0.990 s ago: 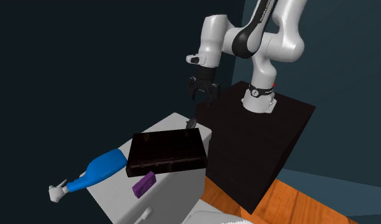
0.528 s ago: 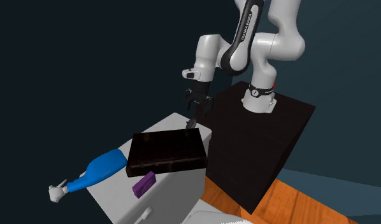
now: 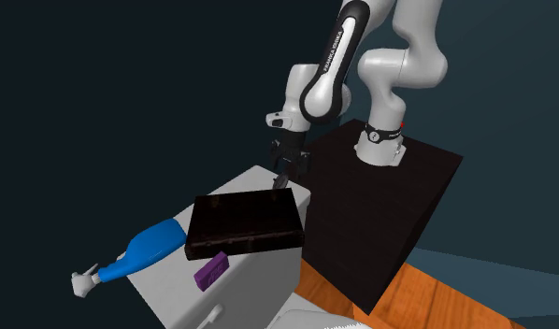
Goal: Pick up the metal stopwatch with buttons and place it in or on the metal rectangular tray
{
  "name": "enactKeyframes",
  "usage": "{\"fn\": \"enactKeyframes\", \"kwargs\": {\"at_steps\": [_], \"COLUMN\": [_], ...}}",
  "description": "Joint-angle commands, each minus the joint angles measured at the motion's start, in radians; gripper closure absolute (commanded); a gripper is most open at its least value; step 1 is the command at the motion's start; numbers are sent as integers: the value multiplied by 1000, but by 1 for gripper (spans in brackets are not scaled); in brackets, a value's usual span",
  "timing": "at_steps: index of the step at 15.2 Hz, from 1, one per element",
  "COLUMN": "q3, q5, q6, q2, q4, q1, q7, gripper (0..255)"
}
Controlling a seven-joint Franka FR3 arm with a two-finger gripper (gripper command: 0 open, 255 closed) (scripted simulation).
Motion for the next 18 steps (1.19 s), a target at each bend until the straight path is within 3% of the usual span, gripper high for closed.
{"fn": "enactKeyframes", "kwargs": {"at_steps": [1, 5, 6, 15, 18], "q3": [7, 7, 7, 7, -76], "q5": [25, 25, 25, 25, -267], "q6": [-2, -2, -2, -2, 14], "q2": [7, 7, 7, 7, -79], "q4": [5, 5, 5, 5, -51], "q1": [-4, -4, -4, -4, 36], "q7": [-20, -20, -20, -20, 218], "gripper": [0, 0, 255, 255, 255]}}
